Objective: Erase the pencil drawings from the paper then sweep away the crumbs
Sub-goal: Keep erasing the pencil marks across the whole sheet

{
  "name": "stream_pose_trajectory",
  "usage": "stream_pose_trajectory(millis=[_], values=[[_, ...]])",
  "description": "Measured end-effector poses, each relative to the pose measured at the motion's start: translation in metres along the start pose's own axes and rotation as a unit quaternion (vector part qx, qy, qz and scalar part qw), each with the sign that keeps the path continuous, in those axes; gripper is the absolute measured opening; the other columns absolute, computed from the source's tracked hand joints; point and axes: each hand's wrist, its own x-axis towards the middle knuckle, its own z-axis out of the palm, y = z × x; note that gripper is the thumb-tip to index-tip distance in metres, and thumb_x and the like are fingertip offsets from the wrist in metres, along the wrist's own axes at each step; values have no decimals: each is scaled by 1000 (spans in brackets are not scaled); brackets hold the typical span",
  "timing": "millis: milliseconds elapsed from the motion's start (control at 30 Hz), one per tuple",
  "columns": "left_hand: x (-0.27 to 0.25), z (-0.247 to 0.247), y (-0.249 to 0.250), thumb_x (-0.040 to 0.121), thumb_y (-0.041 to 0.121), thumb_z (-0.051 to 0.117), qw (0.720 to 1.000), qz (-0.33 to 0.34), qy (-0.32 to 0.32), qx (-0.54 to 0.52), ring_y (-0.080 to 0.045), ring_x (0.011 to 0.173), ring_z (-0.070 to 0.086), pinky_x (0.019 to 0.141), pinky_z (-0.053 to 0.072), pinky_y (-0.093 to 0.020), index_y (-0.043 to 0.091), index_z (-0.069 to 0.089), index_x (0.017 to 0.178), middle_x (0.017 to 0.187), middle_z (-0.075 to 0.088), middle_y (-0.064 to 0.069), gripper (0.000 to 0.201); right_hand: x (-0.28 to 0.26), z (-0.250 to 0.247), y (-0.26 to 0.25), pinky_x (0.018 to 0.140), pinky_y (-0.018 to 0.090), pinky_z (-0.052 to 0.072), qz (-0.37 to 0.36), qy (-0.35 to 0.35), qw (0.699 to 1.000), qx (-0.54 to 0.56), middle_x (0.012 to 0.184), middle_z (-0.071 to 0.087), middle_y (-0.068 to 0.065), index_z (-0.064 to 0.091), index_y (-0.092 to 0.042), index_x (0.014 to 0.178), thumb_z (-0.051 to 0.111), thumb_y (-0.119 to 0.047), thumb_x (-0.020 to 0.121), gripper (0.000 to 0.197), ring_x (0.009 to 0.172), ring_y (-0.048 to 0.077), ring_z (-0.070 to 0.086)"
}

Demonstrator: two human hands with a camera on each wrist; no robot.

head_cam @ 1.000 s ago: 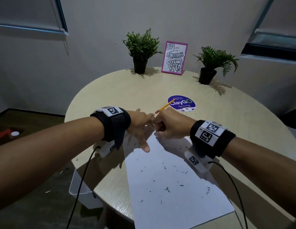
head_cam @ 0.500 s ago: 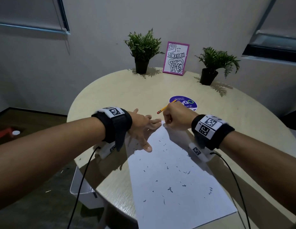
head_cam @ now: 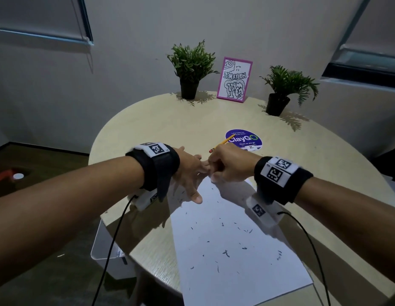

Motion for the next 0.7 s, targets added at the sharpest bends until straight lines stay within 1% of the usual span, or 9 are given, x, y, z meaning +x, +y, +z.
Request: stream_pose_trajectory(millis=[67,133,167,233,300,400,500,633,700], values=[[1,1,3,81,73,59,999,-4,-1,32,-14,153,-6,118,-3,-63,31,-3,158,165,-1,20,107,6,-4,14,61,23,45,40,41,998,-7,55,54,-7,55,-18,54,73,-12,79,32,54,-1,52],[4,1,4,80,75,59,999,-9,-6,32,-13,153,-5,118,-3,-63,30,-5,159,165,-5,20,110,5,-4,16,65,29,46,52,62,997,-17,53,49,-11,48,-22,50,71,-9,80,39,52,-1,45],[5,0,4,80,74,60,1000,-11,-4,29,-14,153,-2,118,-3,-63,31,0,159,165,1,18,108,2,-3,9,62,26,43,43,54,997,-15,53,49,-9,49,-20,51,69,-8,80,37,52,0,43],[4,-1,1,78,72,64,1000,-8,4,14,-19,152,11,118,-1,-62,38,21,153,159,30,9,94,-9,1,-9,52,14,34,-7,13,1000,6,57,57,0,57,-10,59,67,-7,80,24,52,7,46],[4,-1,-3,76,72,67,1000,1,16,2,-20,149,19,118,2,-61,41,37,142,145,47,7,79,-16,4,-17,51,12,37,-47,-22,998,34,63,64,0,65,-6,70,72,-11,81,14,55,8,55],[8,2,-7,72,80,62,1000,2,1,6,-16,153,4,118,-1,-63,44,15,153,162,22,14,100,-13,1,-4,49,12,37,-15,19,999,38,62,63,-3,70,-5,74,75,-12,80,10,58,11,56],[14,3,-3,72,82,58,999,-10,2,44,-20,153,7,116,3,-64,39,-4,156,165,8,14,114,-10,0,3,47,12,33,20,50,999,2,60,53,-9,68,-5,73,75,-13,82,14,58,10,49],[6,1,3,77,70,65,999,-5,5,33,-18,150,17,117,12,-62,43,28,147,151,40,7,84,-13,2,-9,51,19,42,-16,-19,999,29,60,65,-2,67,-7,71,75,-15,82,15,56,11,59],[3,0,6,77,65,70,1000,3,8,14,-23,149,22,118,15,-60,45,32,144,151,39,7,79,-11,2,-11,55,23,44,-9,-19,999,27,63,66,-2,68,-11,72,75,-16,81,13,59,9,60]])
